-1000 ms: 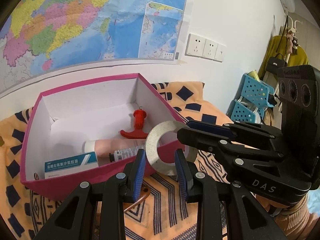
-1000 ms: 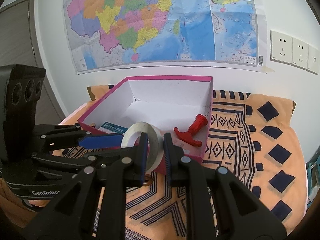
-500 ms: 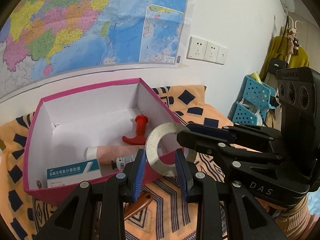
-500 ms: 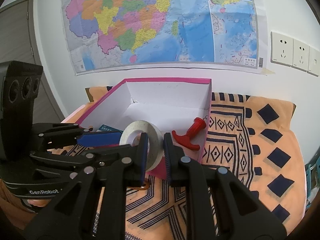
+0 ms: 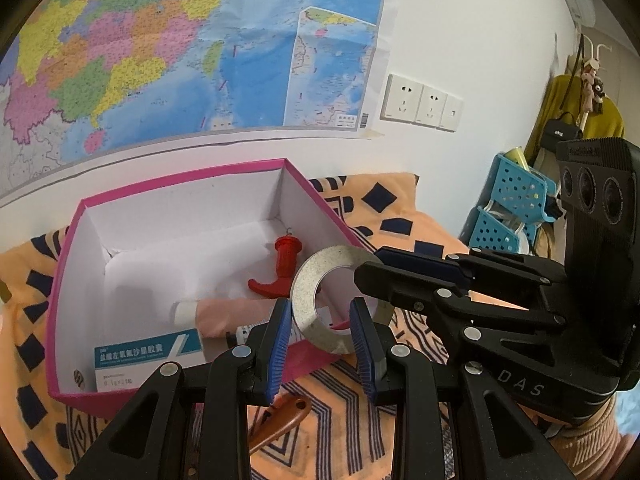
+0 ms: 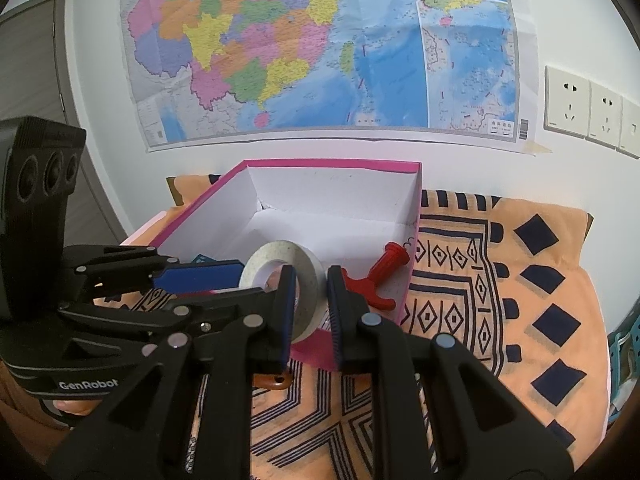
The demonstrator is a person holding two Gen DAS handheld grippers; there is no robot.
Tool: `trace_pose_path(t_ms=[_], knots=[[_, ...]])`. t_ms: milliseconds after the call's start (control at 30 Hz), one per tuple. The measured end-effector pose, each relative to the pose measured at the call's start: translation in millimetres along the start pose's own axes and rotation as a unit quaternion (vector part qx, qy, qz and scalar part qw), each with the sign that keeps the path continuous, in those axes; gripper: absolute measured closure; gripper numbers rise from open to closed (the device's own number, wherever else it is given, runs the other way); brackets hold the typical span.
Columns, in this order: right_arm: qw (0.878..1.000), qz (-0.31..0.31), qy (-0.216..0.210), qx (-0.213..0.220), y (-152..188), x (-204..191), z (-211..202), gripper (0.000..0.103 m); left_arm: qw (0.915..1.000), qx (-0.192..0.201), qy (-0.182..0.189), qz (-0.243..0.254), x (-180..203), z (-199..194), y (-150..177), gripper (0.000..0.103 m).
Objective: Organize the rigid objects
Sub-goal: 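Lift and carry the tape roll over the magenta box with the right tool, then lower the tape roll into the magenta box and open the right tool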
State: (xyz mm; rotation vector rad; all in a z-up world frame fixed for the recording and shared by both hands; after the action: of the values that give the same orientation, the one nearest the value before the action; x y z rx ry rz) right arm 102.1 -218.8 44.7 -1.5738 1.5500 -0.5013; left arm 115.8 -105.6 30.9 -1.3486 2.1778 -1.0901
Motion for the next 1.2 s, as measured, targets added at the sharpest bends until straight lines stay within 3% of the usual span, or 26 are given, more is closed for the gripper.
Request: trace_pose_path(t_ms=[1200], knots=[[1.000, 0.018, 0.015, -0.016, -6, 23, 28, 0.085, 0.9997, -0.019, 0.005, -0.015, -11, 28, -13, 0.075]])
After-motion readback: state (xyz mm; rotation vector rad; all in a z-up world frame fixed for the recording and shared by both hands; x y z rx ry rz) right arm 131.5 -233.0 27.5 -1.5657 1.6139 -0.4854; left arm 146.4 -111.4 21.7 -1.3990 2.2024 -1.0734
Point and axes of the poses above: each gripper's, at about its wrist camera, not at the fingertips, and z roughly the way its jaws point, x to its right, y to its underside, the point moved 3 cm from there along z, roughly the way its jaws point, and after that the axes turned 4 degrees about z, right-handed, at the moved point
